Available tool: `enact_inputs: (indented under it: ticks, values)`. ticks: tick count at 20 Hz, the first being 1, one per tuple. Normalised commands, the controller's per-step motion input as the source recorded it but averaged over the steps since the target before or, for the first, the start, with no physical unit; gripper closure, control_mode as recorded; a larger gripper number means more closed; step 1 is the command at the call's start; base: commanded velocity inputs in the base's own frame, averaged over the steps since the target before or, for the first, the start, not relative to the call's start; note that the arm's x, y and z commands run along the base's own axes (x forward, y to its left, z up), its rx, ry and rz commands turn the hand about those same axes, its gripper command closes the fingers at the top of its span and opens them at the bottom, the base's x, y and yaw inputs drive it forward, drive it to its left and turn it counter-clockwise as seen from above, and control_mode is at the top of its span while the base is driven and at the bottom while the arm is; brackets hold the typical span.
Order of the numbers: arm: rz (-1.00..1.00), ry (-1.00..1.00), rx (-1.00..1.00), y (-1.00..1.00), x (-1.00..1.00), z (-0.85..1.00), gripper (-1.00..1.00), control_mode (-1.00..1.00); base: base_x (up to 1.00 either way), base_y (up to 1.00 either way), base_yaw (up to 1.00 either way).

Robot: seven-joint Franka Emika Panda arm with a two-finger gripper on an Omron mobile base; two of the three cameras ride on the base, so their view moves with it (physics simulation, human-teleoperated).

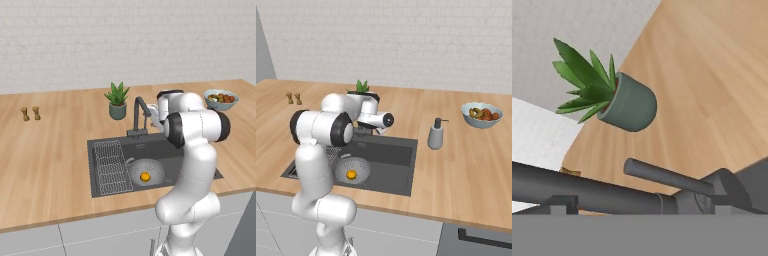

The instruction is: Put the colander in the sink, put the tangerine in the colander, and turn on the sink faucet and pour water over the colander.

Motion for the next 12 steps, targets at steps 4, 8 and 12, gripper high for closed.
enact_inputs:
  ticks: [4, 8, 12]
  values:
    - [-0.04, 0.0, 0.0, 0.0, 0.17, -0.12, -1.0, -1.0, 0.0, 0.0, 0.0]
    - [-0.03, 0.0, 0.01, 0.0, 0.19, -0.12, -1.0, -1.0, 0.0, 0.0, 0.0]
    - [-0.03, 0.0, 0.01, 0.0, 0.16, -0.13, -1.0, -1.0, 0.0, 0.0, 0.0]
